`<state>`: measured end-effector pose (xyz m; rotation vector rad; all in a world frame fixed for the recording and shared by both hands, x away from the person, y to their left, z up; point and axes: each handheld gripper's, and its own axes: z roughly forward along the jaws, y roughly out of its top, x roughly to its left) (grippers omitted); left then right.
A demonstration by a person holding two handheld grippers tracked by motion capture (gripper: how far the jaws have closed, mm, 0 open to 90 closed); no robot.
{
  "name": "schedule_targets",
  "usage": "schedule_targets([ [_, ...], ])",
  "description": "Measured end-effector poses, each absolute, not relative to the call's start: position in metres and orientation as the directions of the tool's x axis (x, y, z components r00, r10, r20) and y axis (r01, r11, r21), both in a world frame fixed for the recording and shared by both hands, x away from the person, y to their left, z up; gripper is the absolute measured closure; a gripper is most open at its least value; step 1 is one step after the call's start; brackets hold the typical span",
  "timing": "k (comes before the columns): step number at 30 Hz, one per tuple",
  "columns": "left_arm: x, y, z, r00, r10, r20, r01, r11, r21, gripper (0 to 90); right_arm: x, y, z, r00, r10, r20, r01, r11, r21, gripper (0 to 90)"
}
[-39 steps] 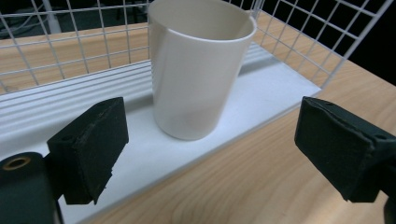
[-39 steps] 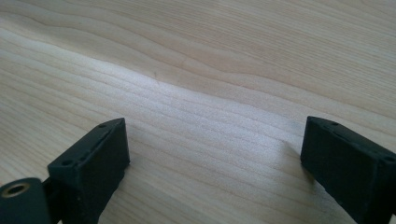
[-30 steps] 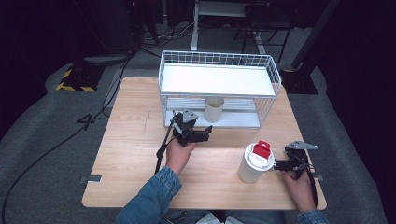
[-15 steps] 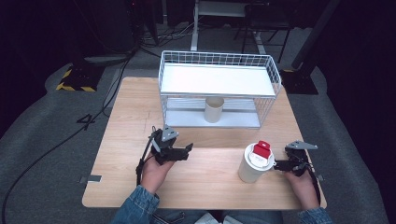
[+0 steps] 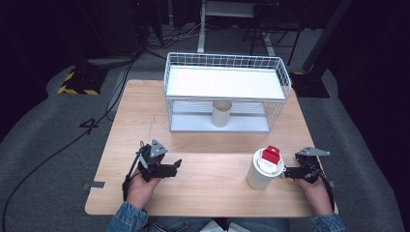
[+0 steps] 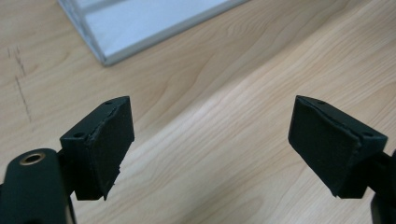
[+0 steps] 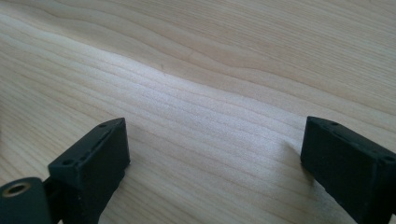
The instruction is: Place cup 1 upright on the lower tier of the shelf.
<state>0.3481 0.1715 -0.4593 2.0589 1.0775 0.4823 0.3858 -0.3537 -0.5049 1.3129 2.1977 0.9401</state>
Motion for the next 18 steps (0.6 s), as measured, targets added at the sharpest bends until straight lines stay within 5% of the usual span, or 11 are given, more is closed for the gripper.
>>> schedule_targets([
  [18,0.345,0.187,-0.489,0.539,0.842,0.011,0.619,-0.404,0.673,15.0,0.379,-0.356,-0.503,-0.501,0.866,-0.002,0.602,0.350,0.717,9.4],
])
